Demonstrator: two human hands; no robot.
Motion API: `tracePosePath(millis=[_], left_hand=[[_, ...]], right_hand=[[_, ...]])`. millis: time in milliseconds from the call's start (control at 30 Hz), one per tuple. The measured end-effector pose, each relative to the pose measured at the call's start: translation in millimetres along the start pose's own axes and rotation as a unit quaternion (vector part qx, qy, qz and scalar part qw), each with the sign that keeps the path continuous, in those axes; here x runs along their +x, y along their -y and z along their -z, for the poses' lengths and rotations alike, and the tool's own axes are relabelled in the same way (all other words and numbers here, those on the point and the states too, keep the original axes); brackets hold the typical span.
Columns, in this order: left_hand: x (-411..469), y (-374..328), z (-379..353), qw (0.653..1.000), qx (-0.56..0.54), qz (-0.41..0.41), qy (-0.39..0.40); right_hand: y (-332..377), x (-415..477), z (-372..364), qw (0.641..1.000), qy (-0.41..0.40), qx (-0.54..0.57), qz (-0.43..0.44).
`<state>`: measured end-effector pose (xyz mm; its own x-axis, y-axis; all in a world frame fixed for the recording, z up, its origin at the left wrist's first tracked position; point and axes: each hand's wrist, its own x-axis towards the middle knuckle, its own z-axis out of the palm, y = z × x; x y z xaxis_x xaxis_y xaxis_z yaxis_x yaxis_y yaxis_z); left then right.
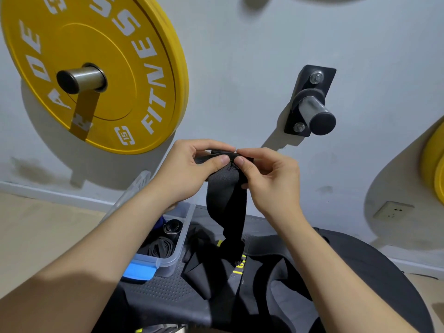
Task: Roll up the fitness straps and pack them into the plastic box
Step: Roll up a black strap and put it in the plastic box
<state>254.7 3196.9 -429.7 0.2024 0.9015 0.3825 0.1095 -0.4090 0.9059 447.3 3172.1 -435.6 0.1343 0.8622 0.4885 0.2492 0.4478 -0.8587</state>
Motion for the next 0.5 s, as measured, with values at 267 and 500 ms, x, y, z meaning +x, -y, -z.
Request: tracePosePath(millis=[267,500], left_hand=[[4,4,-2,0.999,-0.039,0.015,0.008],[6,7,5,0.997,0.076,0.010,-0.006]], right_hand=[[-5,5,1,0.999,0.019,0.039,-0.014],[-13,11,11,0.993,0.095,0.006,-0.070]])
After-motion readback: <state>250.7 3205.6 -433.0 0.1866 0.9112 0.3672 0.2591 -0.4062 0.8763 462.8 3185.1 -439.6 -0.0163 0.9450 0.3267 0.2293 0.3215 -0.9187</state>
